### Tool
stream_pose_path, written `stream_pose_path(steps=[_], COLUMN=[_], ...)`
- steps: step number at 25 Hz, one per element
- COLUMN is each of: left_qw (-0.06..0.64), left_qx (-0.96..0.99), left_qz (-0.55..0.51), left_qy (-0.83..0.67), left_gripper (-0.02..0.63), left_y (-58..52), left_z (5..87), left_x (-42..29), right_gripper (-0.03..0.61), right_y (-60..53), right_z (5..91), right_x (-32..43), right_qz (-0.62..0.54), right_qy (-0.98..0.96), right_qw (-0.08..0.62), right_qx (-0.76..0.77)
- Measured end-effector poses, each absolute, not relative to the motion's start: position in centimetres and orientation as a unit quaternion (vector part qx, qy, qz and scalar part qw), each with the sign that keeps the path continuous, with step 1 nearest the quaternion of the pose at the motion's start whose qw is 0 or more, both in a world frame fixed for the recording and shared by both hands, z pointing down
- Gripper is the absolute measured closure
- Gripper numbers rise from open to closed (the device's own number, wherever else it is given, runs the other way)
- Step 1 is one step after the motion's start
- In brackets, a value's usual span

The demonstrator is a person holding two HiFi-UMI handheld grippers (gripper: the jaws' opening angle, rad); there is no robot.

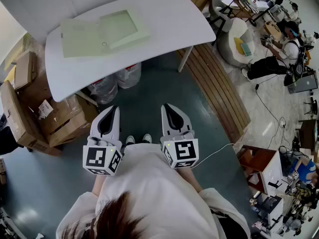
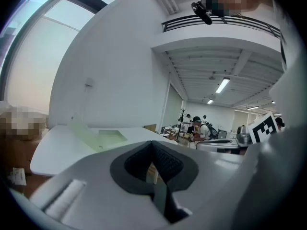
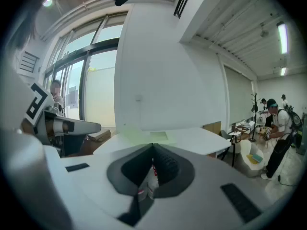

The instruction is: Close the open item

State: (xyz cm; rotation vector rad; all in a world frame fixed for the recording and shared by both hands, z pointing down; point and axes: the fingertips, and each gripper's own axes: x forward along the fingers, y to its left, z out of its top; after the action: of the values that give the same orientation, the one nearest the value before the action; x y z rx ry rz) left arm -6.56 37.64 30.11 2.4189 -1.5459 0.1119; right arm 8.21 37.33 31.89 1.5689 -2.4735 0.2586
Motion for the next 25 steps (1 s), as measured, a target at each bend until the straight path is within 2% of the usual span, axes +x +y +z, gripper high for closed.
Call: stream_pose_path(steps=[25], left_qw=[0.124], left_qx=[0.836], left_qz=[0.021], left_qy=[-0.533], left_gripper=[0.604], left_y=[38.8], left_z=[29.0], left_x=[-4.4], right_gripper=[0.569], right_y=[38.2], right_z=[31.6], right_x=[9.8], right_qz=[0.082], right_qy=[-0.849], right_qw=[0.085], right_qx=[0.514])
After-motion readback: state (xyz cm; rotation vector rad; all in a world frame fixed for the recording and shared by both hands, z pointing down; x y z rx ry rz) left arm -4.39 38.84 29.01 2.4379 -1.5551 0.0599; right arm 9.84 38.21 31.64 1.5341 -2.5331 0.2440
